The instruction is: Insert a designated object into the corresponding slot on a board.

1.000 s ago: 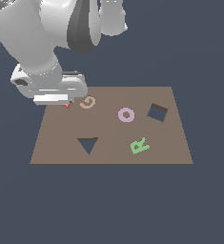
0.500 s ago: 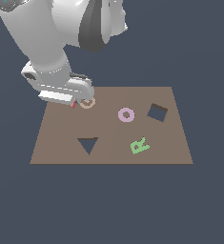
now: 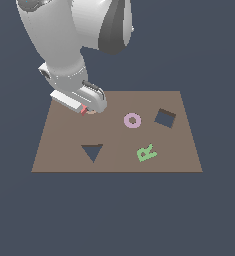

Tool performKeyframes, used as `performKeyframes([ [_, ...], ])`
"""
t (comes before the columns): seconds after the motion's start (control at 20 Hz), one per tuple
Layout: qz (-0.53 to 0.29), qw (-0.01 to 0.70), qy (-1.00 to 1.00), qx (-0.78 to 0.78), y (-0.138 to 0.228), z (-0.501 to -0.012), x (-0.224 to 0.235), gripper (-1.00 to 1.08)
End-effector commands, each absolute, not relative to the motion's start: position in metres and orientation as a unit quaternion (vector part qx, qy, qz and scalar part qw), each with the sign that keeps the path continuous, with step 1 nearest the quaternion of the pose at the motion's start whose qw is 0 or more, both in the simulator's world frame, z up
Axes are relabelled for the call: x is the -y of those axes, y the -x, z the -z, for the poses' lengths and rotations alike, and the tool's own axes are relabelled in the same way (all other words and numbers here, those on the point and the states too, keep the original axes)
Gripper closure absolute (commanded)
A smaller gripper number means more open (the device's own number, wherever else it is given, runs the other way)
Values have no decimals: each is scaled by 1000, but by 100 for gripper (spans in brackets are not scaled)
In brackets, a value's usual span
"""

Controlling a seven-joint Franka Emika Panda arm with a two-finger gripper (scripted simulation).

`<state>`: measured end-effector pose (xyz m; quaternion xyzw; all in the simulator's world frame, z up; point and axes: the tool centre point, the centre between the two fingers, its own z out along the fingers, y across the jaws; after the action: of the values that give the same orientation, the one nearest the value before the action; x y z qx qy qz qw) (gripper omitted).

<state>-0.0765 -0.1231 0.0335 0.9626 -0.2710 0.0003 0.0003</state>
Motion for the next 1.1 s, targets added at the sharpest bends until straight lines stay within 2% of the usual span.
performKeyframes([
  [0.0,-1,0,-950,313,74,-34,115,108],
  [1.05,-1,0,-775,631,27,-37,58,108],
])
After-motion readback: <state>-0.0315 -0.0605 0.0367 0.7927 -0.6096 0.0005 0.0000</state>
